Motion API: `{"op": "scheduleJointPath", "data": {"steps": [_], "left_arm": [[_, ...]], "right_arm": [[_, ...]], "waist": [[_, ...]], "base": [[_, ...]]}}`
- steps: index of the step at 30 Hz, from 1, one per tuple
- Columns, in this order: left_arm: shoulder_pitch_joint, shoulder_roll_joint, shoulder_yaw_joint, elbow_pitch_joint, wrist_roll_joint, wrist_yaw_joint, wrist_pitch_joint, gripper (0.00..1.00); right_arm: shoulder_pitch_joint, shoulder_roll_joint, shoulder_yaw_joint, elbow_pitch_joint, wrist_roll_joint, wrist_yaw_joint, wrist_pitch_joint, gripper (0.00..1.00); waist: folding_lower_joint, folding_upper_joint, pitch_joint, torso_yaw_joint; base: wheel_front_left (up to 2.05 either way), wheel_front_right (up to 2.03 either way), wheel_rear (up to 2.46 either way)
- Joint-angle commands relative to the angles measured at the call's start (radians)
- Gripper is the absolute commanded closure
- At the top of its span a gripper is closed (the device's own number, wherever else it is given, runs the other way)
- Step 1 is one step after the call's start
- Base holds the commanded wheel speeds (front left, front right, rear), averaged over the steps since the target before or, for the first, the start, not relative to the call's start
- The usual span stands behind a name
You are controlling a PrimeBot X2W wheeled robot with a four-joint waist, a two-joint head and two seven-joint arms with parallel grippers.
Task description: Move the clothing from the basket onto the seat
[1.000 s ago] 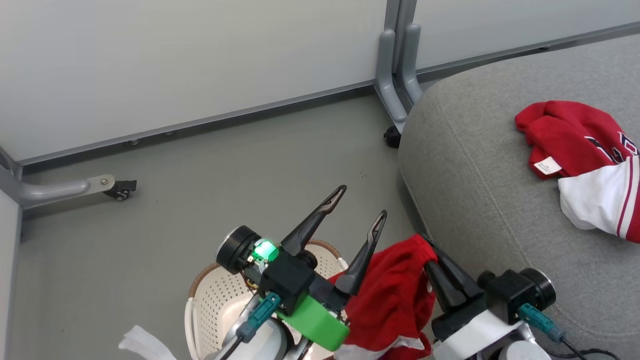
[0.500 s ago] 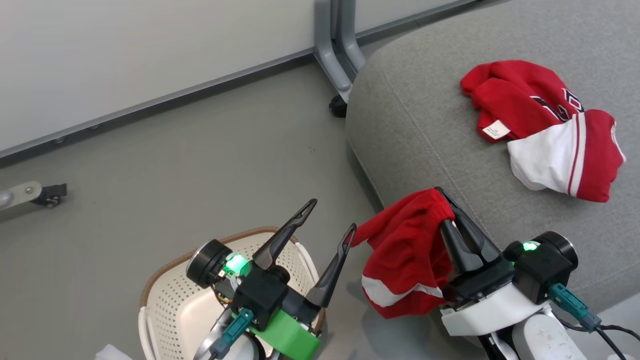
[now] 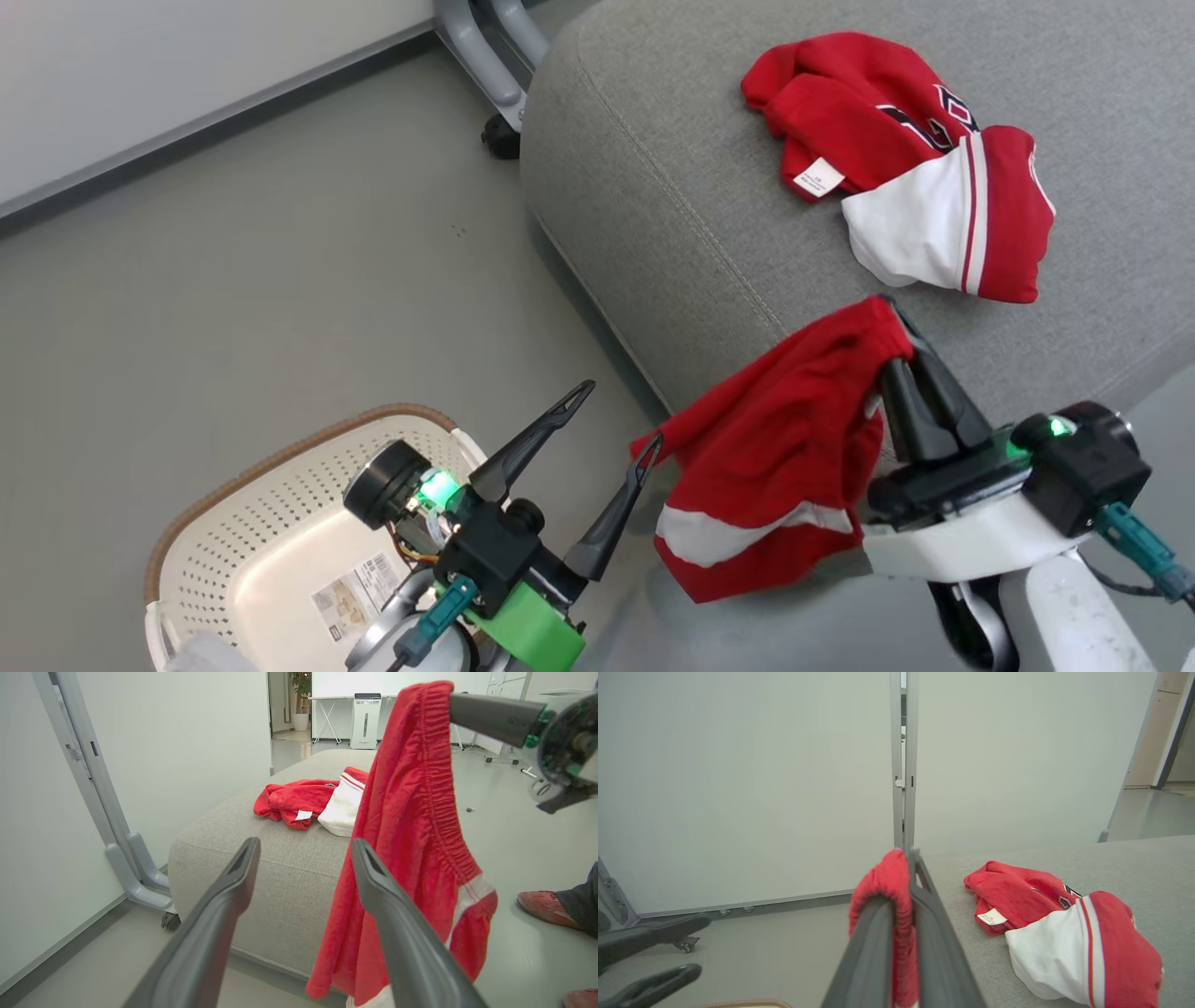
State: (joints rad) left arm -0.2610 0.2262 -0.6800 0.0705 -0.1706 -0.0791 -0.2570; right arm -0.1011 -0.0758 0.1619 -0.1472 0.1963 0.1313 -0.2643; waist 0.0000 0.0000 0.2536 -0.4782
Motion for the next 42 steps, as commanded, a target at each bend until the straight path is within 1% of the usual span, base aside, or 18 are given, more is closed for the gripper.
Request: {"op": "scheduleJointPath", "data": {"steps": [1, 4, 8, 10, 12, 14, 15, 19, 22, 26, 31, 33, 34, 35, 36, 39, 42], "left_arm": [[-0.015, 0.015, 0.002, 0.001, 0.007, -0.003, 0.001, 0.0], [-0.031, 0.028, -0.01, -0.015, 0.014, -0.01, 0.01, 0.0], [-0.054, 0.05, -0.024, -0.043, 0.024, -0.02, 0.035, 0.0], [-0.064, 0.052, -0.027, -0.061, 0.01, -0.025, 0.045, 0.0], [-0.078, 0.058, -0.033, -0.078, -0.002, -0.029, 0.063, 0.0], [-0.097, 0.067, -0.04, -0.098, -0.006, -0.034, 0.078, 0.0], [-0.11, 0.074, -0.047, -0.112, -0.003, -0.036, 0.087, 0.0], [-0.147, 0.092, -0.045, -0.151, 0.005, -0.038, 0.103, 0.0], [-0.162, 0.096, -0.033, -0.17, 0.003, -0.029, 0.104, 0.0], [-0.177, 0.081, -0.026, -0.174, -0.014, -0.025, 0.101, 0.0], [-0.19, 0.054, -0.029, -0.156, -0.025, -0.018, 0.081, 0.0], [-0.185, 0.048, -0.023, -0.14, -0.036, -0.01, 0.074, 0.0], [-0.179, 0.044, -0.018, -0.135, -0.04, -0.004, 0.068, 0.0], [-0.17, 0.038, -0.012, -0.128, -0.052, 0.003, 0.063, 0.0], [-0.16, 0.036, -0.006, -0.123, -0.058, 0.008, 0.057, 0.0], [-0.13, 0.025, 0.017, -0.104, -0.102, 0.02, 0.043, 0.0], [-0.109, 0.016, 0.032, -0.086, -0.128, 0.029, 0.032, 0.0]], "right_arm": [[-0.045, -0.005, -0.011, -0.021, -0.007, -0.001, 0.0, 1.0], [-0.123, -0.035, -0.03, -0.036, -0.013, -0.001, 0.0, 1.0], [-0.306, -0.101, -0.08, -0.039, -0.01, -0.001, 0.0, 1.0], [-0.409, -0.124, -0.13, -0.026, 0.012, -0.001, 0.0, 1.0], [-0.52, -0.16, -0.191, -0.009, 0.038, -0.001, 0.0, 1.0], [-0.629, -0.21, -0.247, 0.037, 0.068, -0.001, 0.0, 1.0], [-0.692, -0.25, -0.279, 0.07, 0.081, -0.001, 0.0, 1.0], [-0.822, -0.374, -0.356, 0.173, 0.089, -0.001, 0.0, 1.0], [-0.841, -0.412, -0.398, 0.258, 0.085, -0.001, 0.0, 1.0], [-0.754, -0.424, -0.425, 0.393, 0.073, -0.001, 0.0, 1.0], [-0.594, -0.383, -0.521, 0.562, 0.022, -0.001, 0.0, 1.0], [-0.531, -0.36, -0.553, 0.593, 0.014, -0.001, 0.0, 1.0], [-0.501, -0.351, -0.565, 0.593, 0.013, -0.001, 0.0, 0.95], [-0.464, -0.336, -0.575, 0.586, 0.009, -0.001, 0.0, 0.42], [-0.439, -0.323, -0.59, 0.576, 0.0, -0.001, 0.0, 0.0], [-0.345, -0.255, -0.615, 0.528, -0.009, -0.001, 0.0, 0.0], [-0.257, -0.211, -0.611, 0.48, -0.021, -0.001, 0.0, 0.0]], "waist": [[0.0, 0.0, 0.056, -0.037], [0.0, 0.0, 0.091, -0.037], [0.0, 0.0, 0.157, -0.017], [0.0, 0.0, 0.194, 0.0], [0.0, 0.0, 0.232, 0.025], [0.0, 0.0, 0.27, 0.056], [0.0, 0.0, 0.293, 0.079], [0.0, 0.0, 0.357, 0.144], [0.0, 0.0, 0.395, 0.171], [0.0, 0.0, 0.426, 0.195], [0.0, 0.0, 0.415, 0.22], [0.0, 0.0, 0.395, 0.223], [0.0, 0.0, 0.382, 0.222], [0.0, 0.0, 0.367, 0.218], [0.0, 0.0, 0.355, 0.214], [0.0, 0.0, 0.301, 0.197], [0.0, 0.0, 0.248, 0.183]], "base": [[0.0, 0.0, 0.0], [0.0, 0.0, 0.0], [0.0, 0.0, 0.0], [0.0, 0.0, 0.0], [0.0, 0.0, 0.0], [0.0, 0.0, 0.0], [0.0, 0.0, 0.0], [0.0, 0.0, 0.0], [0.0, 0.0, 0.0], [0.0, 0.0, 0.0], [0.0, 0.0, 0.0], [0.0, 0.0, 0.0], [0.0, 0.0, 0.0], [0.0, 0.0, 0.0], [0.0, 0.0, 0.0], [0.0, 0.0, 0.0], [0.0, 0.0, 0.0]]}}
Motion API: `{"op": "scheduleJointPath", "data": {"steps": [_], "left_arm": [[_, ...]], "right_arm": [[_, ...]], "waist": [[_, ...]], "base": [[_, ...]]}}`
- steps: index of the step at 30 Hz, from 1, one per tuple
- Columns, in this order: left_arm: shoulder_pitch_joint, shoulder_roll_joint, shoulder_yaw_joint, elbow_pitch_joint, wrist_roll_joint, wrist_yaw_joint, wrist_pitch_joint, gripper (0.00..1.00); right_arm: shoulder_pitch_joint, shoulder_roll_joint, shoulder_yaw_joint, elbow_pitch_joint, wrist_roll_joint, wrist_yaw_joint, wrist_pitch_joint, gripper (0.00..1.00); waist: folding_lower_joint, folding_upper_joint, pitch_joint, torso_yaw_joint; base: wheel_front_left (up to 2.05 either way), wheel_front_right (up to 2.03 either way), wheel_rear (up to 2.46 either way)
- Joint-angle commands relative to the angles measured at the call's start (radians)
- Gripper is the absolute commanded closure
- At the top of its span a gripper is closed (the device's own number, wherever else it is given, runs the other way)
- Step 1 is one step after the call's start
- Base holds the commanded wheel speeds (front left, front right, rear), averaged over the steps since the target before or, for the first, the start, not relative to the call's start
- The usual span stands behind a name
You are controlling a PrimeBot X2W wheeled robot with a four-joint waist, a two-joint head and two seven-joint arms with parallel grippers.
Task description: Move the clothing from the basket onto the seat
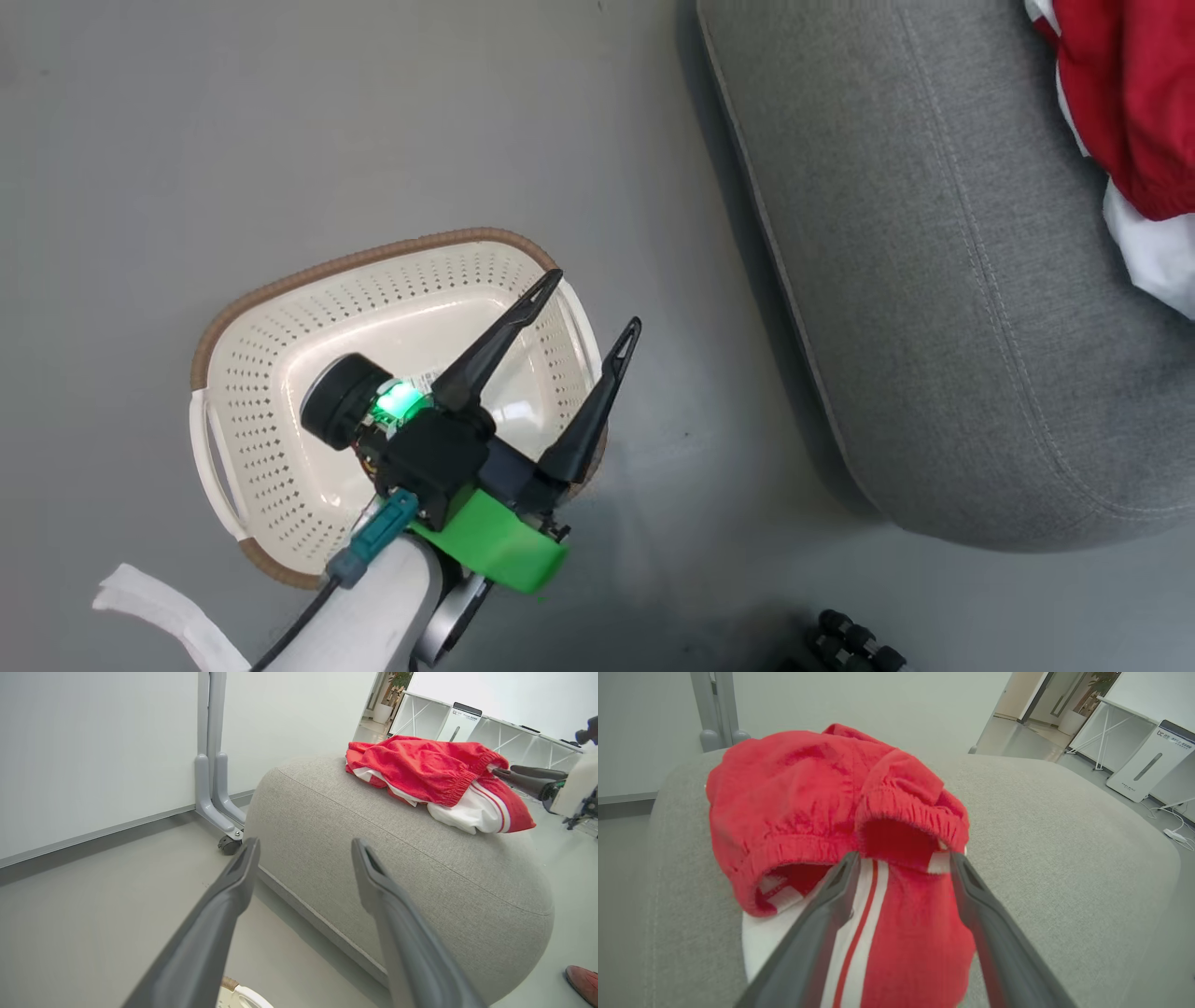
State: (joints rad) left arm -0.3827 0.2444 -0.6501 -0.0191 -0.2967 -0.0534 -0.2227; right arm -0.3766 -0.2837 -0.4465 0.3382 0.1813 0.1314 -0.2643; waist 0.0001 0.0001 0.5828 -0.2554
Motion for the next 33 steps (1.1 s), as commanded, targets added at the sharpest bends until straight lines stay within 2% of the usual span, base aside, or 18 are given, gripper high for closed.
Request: {"op": "scheduleJointPath", "data": {"steps": [1, 7, 11, 14, 18, 24, 33], "left_arm": [[0.025, -0.007, 0.006, 0.011, -0.018, 0.001, -0.006, 0.0], [0.068, -0.027, 0.033, 0.044, -0.042, 0.027, -0.033, 0.0], [0.116, -0.049, 0.065, 0.067, -0.076, 0.026, -0.041, 0.0], [0.15, -0.075, 0.104, 0.065, -0.075, 0.03, -0.043, 0.0], [0.24, -0.105, 0.172, 0.055, -0.043, 0.028, -0.041, 0.0], [0.367, -0.139, 0.303, 0.046, 0.013, 0.026, -0.041, 0.0], [0.463, -0.178, 0.472, 0.047, 0.079, -0.01, -0.041, 0.0]], "right_arm": [[0.053, 0.014, 0.002, -0.023, -0.013, -0.001, 0.0, 0.0], [0.217, 0.085, 0.035, -0.13, -0.042, -0.001, 0.0, 0.0], [0.298, 0.113, 0.085, -0.203, -0.057, -0.001, 0.0, 0.0], [0.355, 0.135, 0.145, -0.241, -0.066, -0.001, 0.0, 0.0], [0.417, 0.126, 0.255, -0.267, -0.065, -0.001, 0.0, 0.0], [0.45, 0.127, 0.393, -0.27, -0.089, -0.001, 0.0, 0.0], [0.418, 0.173, 0.446, -0.289, -0.086, -0.001, 0.0, 0.0]], "waist": [[-0.0001, -0.0001, -0.105, -0.045], [-0.0001, -0.0001, -0.234, -0.046], [-0.0001, -0.0001, -0.319, -0.019], [-0.0001, -0.0001, -0.392, 0.024], [-0.0001, -0.0001, -0.486, 0.088], [-0.0001, -0.0001, -0.561, 0.179], [-0.0001, -0.0001, -0.594, 0.293]], "base": [[0.0, 0.0, 0.0], [0.0, 0.0, 0.0], [0.0, 0.0, 0.0], [0.0, 0.0, 0.0], [0.0, 0.0, 0.0], [0.0, 0.0, 0.0], [0.0, 0.0, 0.0]]}}
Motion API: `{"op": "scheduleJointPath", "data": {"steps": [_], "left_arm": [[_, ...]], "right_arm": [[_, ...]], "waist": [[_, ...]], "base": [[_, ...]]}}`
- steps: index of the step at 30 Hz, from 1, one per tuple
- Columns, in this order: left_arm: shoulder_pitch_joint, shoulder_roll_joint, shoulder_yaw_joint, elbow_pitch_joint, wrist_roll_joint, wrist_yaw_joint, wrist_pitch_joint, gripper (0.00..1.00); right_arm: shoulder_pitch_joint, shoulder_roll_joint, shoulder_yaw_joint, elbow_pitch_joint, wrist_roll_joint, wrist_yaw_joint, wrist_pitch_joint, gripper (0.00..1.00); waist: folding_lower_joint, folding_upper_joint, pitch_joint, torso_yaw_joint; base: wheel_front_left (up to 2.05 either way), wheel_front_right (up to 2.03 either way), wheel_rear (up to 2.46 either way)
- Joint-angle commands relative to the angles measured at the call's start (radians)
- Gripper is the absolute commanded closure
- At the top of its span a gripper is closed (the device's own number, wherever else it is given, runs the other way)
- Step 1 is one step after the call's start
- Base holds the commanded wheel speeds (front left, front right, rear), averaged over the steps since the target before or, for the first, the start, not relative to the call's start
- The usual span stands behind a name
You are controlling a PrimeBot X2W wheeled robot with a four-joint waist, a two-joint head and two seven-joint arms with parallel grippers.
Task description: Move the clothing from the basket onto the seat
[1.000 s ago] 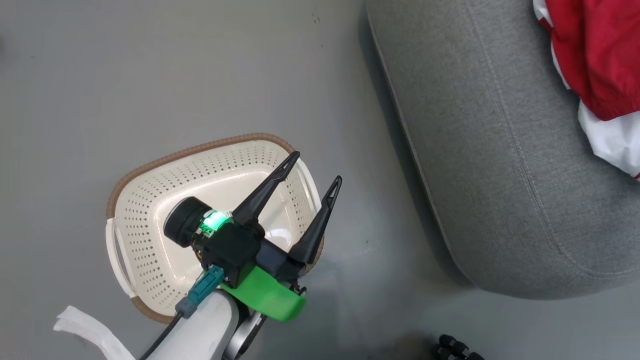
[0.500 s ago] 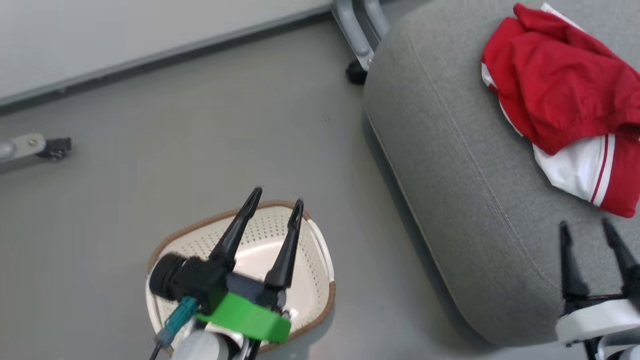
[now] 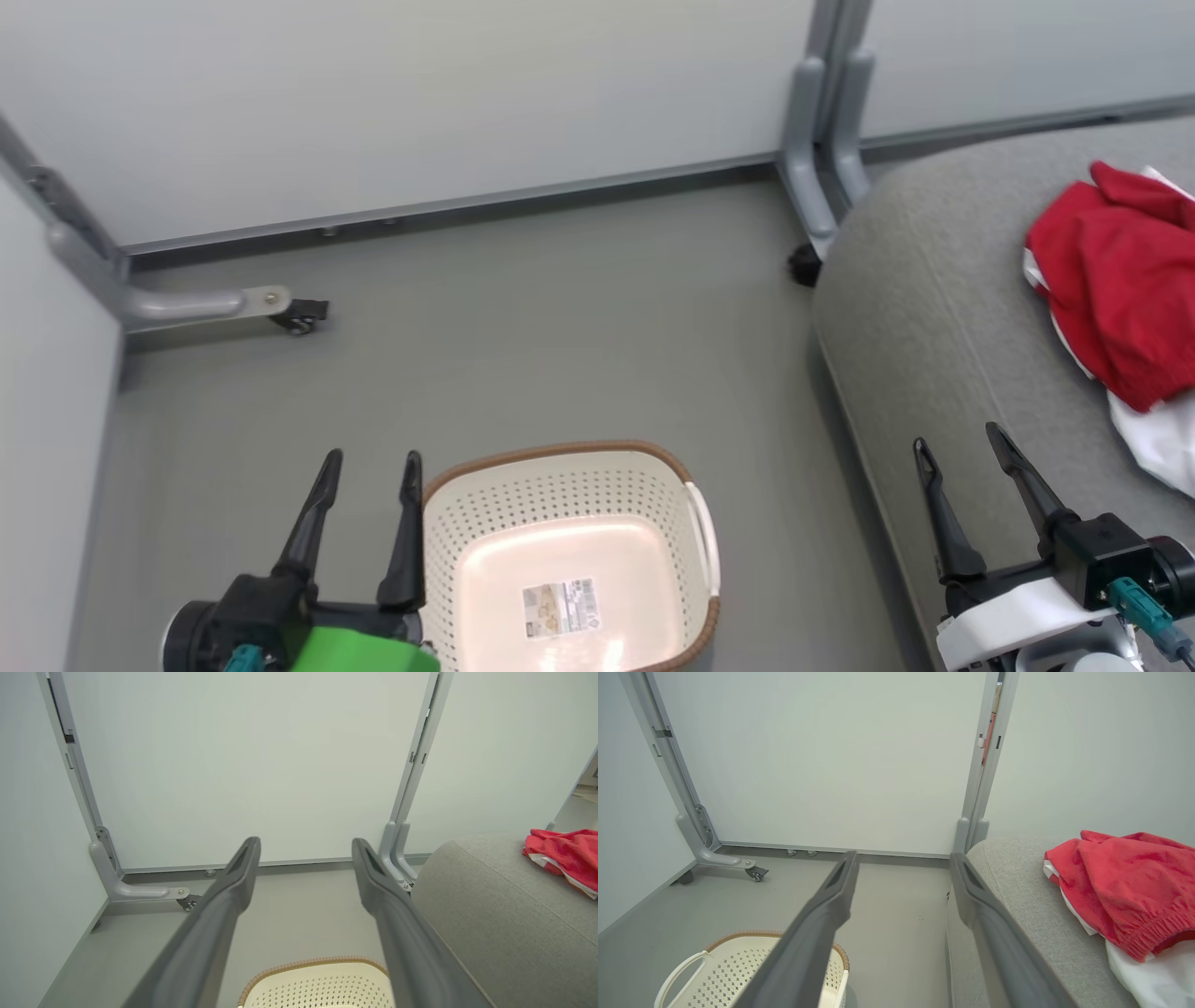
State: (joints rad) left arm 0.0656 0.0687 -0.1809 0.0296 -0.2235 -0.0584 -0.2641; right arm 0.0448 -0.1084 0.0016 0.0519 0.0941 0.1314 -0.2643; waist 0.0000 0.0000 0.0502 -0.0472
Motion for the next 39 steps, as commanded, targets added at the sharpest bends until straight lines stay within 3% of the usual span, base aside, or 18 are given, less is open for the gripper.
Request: {"op": "scheduleJointPath", "data": {"steps": [1, 10, 35, 36, 39], "left_arm": [[0.026, -0.007, 0.018, -0.001, 0.009, -0.008, 0.0, 0.0], [0.077, -0.018, 0.076, -0.009, 0.024, -0.034, 0.0, 0.0], [0.062, -0.019, 0.068, 0.003, 0.024, -0.016, 0.0, 0.0], [0.071, -0.018, 0.066, 0.004, 0.023, -0.019, 0.0, 1.0], [0.073, -0.018, 0.062, 0.031, 0.02, -0.019, 0.0, 1.0]], "right_arm": [[-0.003, 0.003, -0.002, -0.006, 0.002, -0.001, 0.0, 0.0], [0.016, 0.034, 0.011, -0.037, 0.0, -0.001, 0.0, 0.0], [0.043, 0.054, 0.028, -0.022, -0.002, -0.001, 0.0, 0.0], [0.03, 0.055, 0.029, -0.024, -0.001, 0.0, 0.0, 1.0], [0.034, 0.059, 0.031, 0.002, 0.002, 0.0, 0.0, 1.0]], "waist": [[0.0, 0.0, -0.064, 0.094], [0.0, 0.0, -0.081, 0.123], [0.0, 0.0, -0.097, 0.086], [0.0, 0.0, -0.097, 0.086], [0.0, 0.0, -0.097, 0.086]], "base": [[0.0, 0.0, 0.0], [0.0, 0.0, 0.0], [0.0, 0.0, 0.0], [0.0, 0.0, 0.0], [0.0, 0.0, 0.0]]}}
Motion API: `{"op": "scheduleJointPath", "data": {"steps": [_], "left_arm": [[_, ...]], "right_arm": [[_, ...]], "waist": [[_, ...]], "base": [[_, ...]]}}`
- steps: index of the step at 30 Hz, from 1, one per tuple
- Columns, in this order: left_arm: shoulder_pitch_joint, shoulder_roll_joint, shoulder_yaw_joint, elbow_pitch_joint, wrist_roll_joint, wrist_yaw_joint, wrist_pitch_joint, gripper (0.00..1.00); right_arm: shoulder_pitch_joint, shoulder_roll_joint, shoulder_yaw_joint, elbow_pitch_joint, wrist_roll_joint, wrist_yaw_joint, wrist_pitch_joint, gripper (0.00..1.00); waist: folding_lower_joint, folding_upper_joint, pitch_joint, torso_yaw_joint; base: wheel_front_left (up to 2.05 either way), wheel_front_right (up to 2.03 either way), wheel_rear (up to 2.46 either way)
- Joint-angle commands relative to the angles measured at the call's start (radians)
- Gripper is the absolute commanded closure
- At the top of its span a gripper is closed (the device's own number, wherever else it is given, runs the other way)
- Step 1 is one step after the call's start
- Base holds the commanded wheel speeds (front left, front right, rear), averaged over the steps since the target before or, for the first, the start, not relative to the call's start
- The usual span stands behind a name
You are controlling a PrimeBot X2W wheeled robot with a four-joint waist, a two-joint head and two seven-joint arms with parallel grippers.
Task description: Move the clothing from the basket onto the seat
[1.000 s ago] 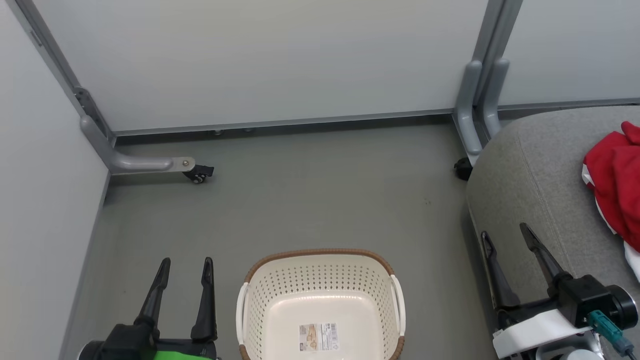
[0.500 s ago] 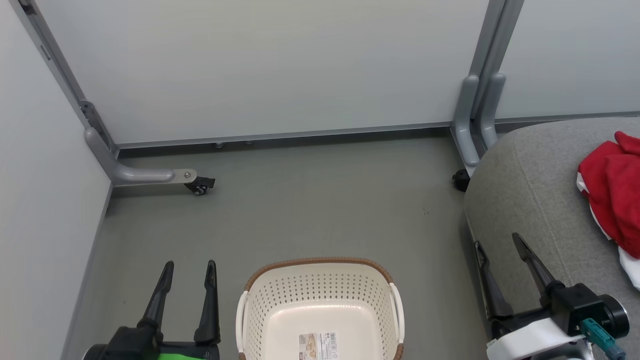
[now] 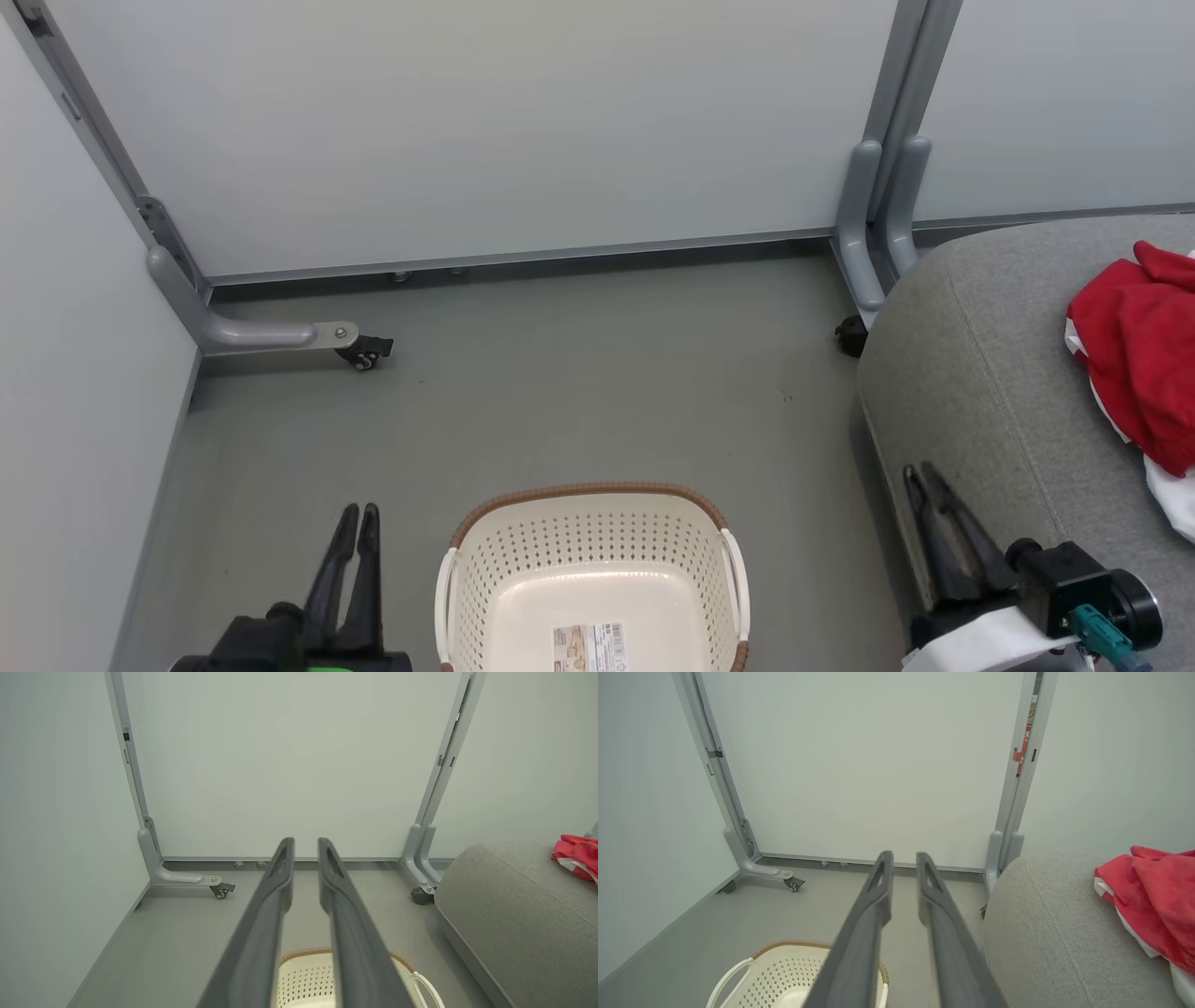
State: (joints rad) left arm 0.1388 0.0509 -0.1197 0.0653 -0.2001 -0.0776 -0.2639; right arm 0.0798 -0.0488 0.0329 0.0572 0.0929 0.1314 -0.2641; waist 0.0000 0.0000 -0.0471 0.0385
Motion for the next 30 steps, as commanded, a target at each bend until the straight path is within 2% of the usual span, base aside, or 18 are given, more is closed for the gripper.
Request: {"op": "scheduleJointPath", "data": {"steps": [1, 4, 16, 30], "left_arm": [[0.0, 0.0, -0.001, 0.005, -0.006, 0.0, 0.001, 1.0], [-0.002, 0.001, -0.002, 0.027, -0.018, 0.0, 0.003, 1.0], [-0.043, 0.013, 0.02, 0.051, -0.258, -0.009, 0.051, 1.0], [-0.085, 0.023, 0.045, 0.078, -0.493, -0.018, 0.1, 1.0]], "right_arm": [[0.002, 0.001, 0.001, 0.005, 0.006, 0.0, 0.001, 1.0], [0.01, 0.004, 0.002, 0.027, 0.02, 0.0, 0.003, 1.0], [-0.023, -0.009, -0.007, 0.051, 0.277, 0.0, 0.051, 1.0], [-0.055, -0.019, -0.02, 0.076, 0.526, 0.0, 0.102, 1.0]], "waist": [[0.0, 0.0, 0.0, 0.0], [0.0, 0.0, 0.001, 0.0], [0.0, 0.0, 0.005, -0.004], [0.0, 0.0, 0.011, -0.008]], "base": [[0.0, 0.0, 0.0], [0.0, 0.0, 0.0], [0.0, 0.0, 0.0], [0.0, 0.0, 0.0]]}}
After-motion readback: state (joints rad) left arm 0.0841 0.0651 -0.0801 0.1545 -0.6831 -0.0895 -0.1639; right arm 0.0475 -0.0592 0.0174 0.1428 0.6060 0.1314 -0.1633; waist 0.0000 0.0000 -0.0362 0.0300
